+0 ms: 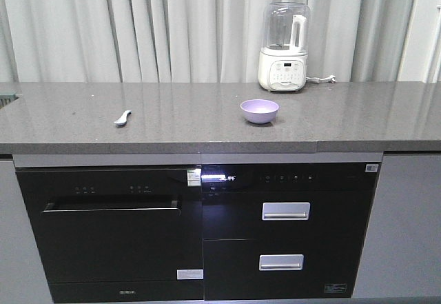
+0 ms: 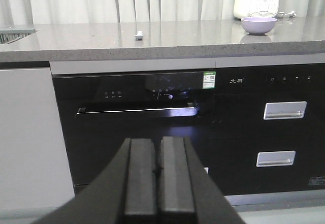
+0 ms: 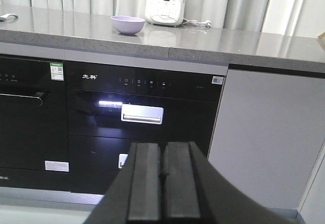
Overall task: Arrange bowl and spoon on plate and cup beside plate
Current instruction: 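Drive the base toward the counter holding the lavender bowl and spoon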
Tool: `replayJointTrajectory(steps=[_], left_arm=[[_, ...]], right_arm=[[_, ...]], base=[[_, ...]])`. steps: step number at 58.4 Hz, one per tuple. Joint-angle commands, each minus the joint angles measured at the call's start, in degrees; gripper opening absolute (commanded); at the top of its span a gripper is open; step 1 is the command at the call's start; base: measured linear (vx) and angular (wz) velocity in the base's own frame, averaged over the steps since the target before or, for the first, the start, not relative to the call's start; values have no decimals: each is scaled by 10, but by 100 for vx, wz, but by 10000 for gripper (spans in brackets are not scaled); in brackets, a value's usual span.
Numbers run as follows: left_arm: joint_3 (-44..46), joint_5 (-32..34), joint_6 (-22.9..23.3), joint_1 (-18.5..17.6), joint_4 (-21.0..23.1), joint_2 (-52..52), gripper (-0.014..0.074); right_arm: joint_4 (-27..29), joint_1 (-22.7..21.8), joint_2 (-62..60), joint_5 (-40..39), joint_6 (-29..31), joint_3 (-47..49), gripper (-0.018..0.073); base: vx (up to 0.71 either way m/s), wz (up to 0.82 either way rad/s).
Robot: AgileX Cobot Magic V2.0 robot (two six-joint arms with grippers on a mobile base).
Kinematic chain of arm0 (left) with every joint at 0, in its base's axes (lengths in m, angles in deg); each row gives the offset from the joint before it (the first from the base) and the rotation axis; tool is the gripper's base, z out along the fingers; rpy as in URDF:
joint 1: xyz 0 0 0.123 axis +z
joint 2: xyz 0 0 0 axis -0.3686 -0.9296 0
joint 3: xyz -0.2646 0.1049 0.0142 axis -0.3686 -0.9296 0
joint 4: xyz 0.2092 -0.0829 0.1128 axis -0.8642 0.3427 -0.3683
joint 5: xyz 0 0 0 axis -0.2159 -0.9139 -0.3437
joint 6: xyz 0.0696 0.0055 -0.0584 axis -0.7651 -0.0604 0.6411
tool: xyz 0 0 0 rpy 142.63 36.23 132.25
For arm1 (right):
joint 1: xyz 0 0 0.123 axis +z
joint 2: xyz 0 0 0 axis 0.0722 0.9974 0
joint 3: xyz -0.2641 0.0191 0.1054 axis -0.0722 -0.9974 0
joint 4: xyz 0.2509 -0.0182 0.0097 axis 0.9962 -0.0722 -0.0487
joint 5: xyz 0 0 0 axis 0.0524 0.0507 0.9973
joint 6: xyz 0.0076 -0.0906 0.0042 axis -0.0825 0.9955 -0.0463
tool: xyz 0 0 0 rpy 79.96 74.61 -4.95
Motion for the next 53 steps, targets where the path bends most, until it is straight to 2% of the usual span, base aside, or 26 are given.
replayJointTrajectory(steps=[1, 53], left_arm=[[-15, 49, 0, 2, 8, 7, -6], [-15, 49, 0, 2, 8, 7, -6]], right_arm=[[-2, -3, -9, -47, 4, -10, -9], [-2, -3, -9, -47, 4, -10, -9]], base=[[0, 0], [3, 0]])
